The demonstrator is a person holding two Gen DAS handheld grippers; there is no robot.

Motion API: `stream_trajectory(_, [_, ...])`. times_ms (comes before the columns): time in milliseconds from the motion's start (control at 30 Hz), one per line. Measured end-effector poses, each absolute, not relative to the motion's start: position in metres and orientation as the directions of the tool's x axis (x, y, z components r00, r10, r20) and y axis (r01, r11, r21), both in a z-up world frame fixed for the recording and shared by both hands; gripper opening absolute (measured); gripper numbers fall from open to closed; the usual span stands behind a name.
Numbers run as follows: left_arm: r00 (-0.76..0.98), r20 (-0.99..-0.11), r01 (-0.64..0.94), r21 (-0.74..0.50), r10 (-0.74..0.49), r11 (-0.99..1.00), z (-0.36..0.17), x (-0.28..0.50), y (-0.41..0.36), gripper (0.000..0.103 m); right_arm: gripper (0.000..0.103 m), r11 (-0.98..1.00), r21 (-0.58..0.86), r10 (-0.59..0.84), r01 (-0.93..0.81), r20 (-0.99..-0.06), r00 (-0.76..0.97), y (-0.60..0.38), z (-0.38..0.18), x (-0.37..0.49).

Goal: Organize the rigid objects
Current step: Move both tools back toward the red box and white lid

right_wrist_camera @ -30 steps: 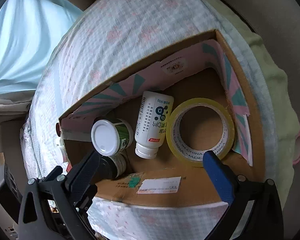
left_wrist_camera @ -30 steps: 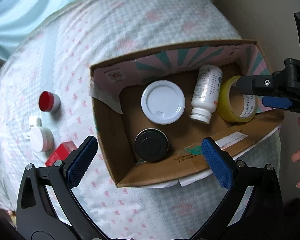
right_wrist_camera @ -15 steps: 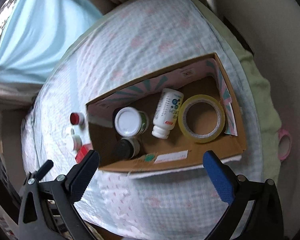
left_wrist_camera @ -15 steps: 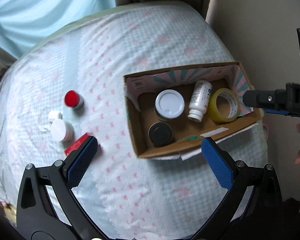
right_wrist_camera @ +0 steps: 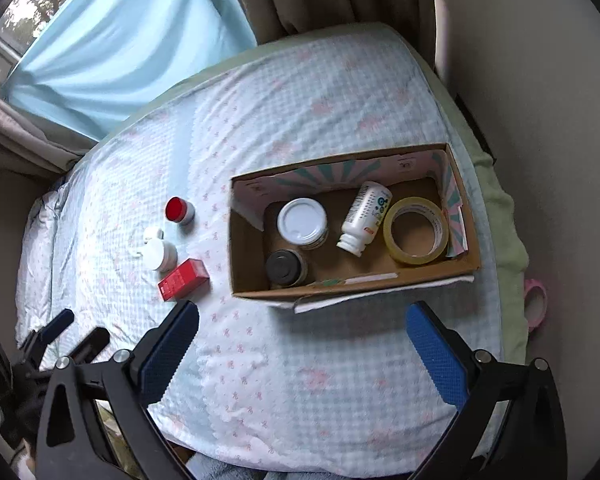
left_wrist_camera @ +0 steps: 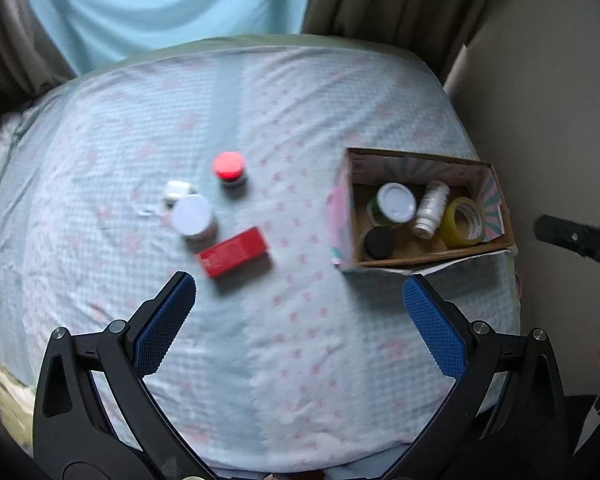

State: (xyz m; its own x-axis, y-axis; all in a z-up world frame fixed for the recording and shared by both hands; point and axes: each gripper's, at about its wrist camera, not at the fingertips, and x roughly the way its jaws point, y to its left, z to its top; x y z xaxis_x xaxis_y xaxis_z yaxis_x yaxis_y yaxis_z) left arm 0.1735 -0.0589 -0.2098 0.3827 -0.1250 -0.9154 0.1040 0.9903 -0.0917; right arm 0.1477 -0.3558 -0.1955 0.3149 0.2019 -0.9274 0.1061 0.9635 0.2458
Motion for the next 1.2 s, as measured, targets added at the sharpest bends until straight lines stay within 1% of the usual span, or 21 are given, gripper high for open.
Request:
stream_trajectory(167, [0.400, -0.907, 0.091, -0.104, -0.132, 0.990, -0.203, 0.166, 0.001, 0.103, 0.103, 0.976, 0.197, 0.158, 0.089, -0.930, 0.331, -0.297, -0.178, 0.128])
stream_trajectory(300, [0.414, -0.900, 0.105, -0.103, -0.138, 0.989, -0.198, 0.163, 0.049, 0.103, 0.103, 0.974, 0.205, 0.160, 0.101, -0.928, 0.337, -0.250, -0.174, 0.122])
stream_trajectory(467, [0.409, -0.896, 0.135, -0.130, -0.175, 0.982, -0.199, 0.168, 0.100, 0.103, 0.103, 0.972, 0.188, 0.130, 0.144, -0.933, 0.336, -0.191, -0.174, 0.128])
stream_trajectory(667, [0.412, -0.895, 0.190, -0.098, -0.170, 0.977, -0.208, 0.187, 0.143, 0.103, 0.103, 0.954, 0.198, 0.109, 0.224, -0.929, 0.354, -0.143, -0.177, 0.137])
stream_trajectory(900, [0.350, -0.909, 0.225, -0.151, -0.225, 0.963, -0.238, 0.220, 0.164, 0.103, 0.103, 0.938, 0.158, 0.076, 0.307, -0.961, 0.265, -0.111, -0.215, 0.158])
stream_trajectory(1067, [0.308, -0.923, 0.251, -0.157, -0.233, 0.955, -0.268, 0.244, 0.154, 0.103, 0.103, 0.912, 0.184, 0.114, 0.367, -0.972, 0.203, -0.107, -0.250, 0.178])
stream_trajectory(1133, [0.274, -0.934, 0.271, -0.154, -0.229, 0.950, -0.287, 0.257, 0.146, 0.103, 0.103, 0.885, 0.209, 0.145, 0.415, -0.973, 0.182, -0.110, -0.267, 0.187])
stream_trajectory(1200, [0.228, -0.942, 0.284, -0.176, -0.244, 0.943, -0.304, 0.268, 0.140, 0.103, 0.103, 0.833, 0.262, 0.207, 0.487, -0.964, 0.166, -0.117, -0.290, 0.197])
